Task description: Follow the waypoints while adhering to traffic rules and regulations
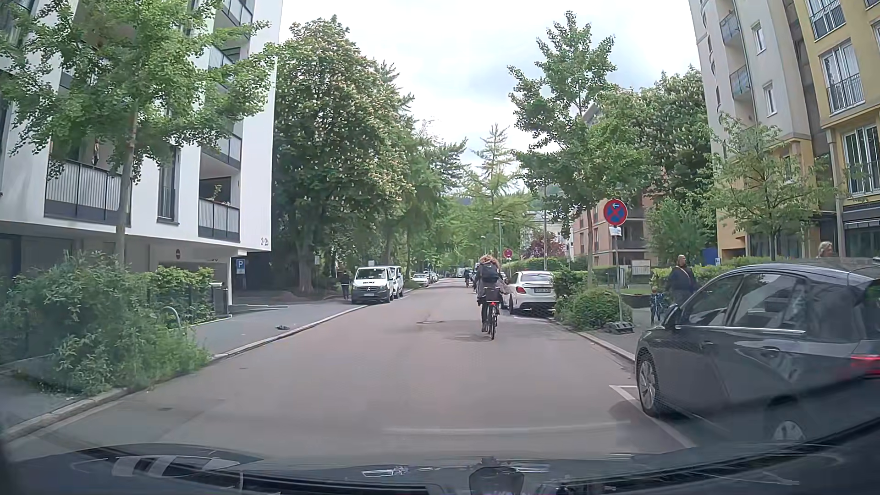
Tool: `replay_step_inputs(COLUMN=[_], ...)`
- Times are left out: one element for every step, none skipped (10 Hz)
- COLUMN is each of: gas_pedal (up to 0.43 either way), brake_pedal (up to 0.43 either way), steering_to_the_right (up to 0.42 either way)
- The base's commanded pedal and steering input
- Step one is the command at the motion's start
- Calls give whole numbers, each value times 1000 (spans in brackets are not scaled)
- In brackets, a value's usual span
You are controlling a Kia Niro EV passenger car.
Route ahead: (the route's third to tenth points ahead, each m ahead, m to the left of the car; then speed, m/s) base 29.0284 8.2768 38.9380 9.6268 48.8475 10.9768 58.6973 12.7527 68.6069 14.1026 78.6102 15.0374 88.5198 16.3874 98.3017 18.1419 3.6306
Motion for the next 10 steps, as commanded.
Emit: replay_step_inputs(gas_pedal=[47, 47, 47, 47, 47, 47, 47, 47, 47, 47], brake_pedal=[0, 0, 0, 0, 0, 0, 0, 0, 0, 0], steering_to_the_right=[10, 8, 6, 6, 6, 5, 5, 5, 4, 2])
